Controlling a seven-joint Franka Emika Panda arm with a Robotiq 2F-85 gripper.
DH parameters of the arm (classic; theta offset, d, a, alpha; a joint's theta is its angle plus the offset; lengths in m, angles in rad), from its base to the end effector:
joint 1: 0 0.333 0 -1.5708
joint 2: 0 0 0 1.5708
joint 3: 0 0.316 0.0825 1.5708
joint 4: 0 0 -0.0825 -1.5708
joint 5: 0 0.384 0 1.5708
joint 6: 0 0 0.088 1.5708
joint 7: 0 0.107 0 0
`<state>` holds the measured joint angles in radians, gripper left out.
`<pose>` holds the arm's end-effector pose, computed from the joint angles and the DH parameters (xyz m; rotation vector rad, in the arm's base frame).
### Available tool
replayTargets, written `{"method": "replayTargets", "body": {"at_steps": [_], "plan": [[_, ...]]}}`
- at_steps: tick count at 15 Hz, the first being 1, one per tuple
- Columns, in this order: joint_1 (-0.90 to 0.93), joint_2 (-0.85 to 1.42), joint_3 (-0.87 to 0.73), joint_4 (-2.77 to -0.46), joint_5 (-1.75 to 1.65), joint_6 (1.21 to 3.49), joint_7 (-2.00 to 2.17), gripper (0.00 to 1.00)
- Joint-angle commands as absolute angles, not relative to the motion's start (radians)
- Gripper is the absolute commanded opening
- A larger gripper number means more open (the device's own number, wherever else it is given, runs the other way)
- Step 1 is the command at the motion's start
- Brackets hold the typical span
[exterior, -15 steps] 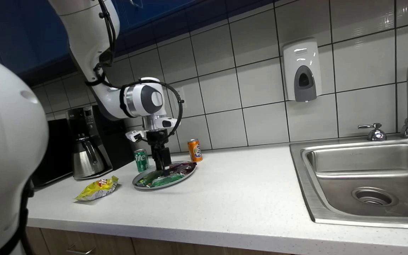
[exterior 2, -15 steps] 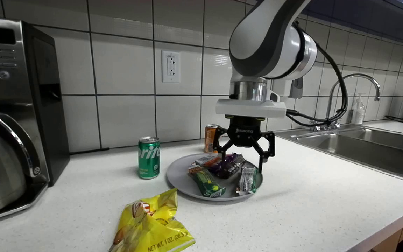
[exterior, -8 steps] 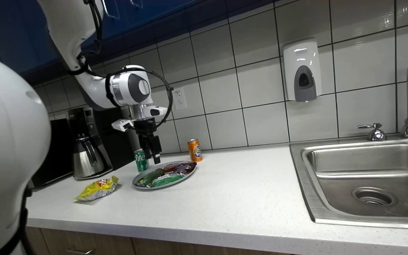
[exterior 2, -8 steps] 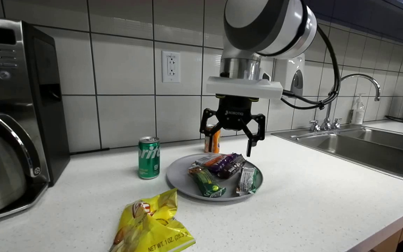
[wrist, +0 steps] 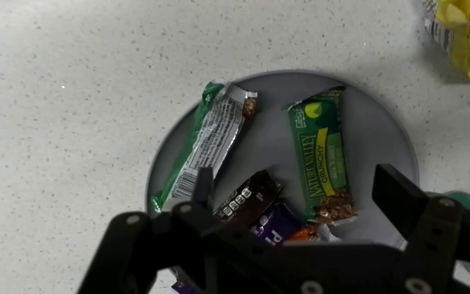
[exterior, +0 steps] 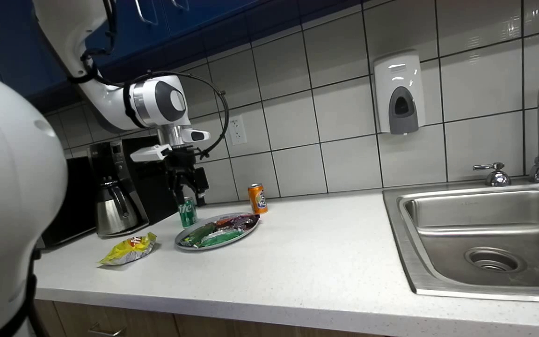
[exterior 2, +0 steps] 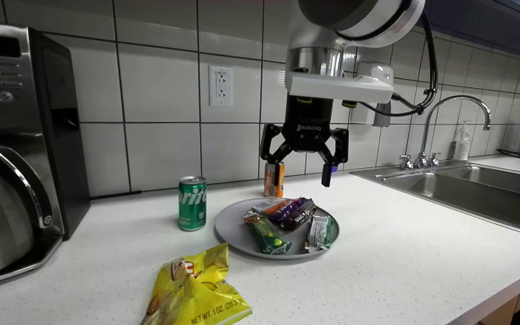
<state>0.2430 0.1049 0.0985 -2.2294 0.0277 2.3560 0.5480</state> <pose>0.5087 0.1809 0.3279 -3.0850 0.3509 -0.0109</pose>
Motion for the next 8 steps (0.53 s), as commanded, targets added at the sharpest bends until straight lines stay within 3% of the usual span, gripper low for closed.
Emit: {"method": "replayTargets", "body": {"at_steps": [1,8], "plan": [[0.218,0.013,0.123,-2.269,0.028,2.258,0.379,1.0],[0.206,-0.093,0.125,-2.329,-0.069,2.125,0.221,1.0]]}}
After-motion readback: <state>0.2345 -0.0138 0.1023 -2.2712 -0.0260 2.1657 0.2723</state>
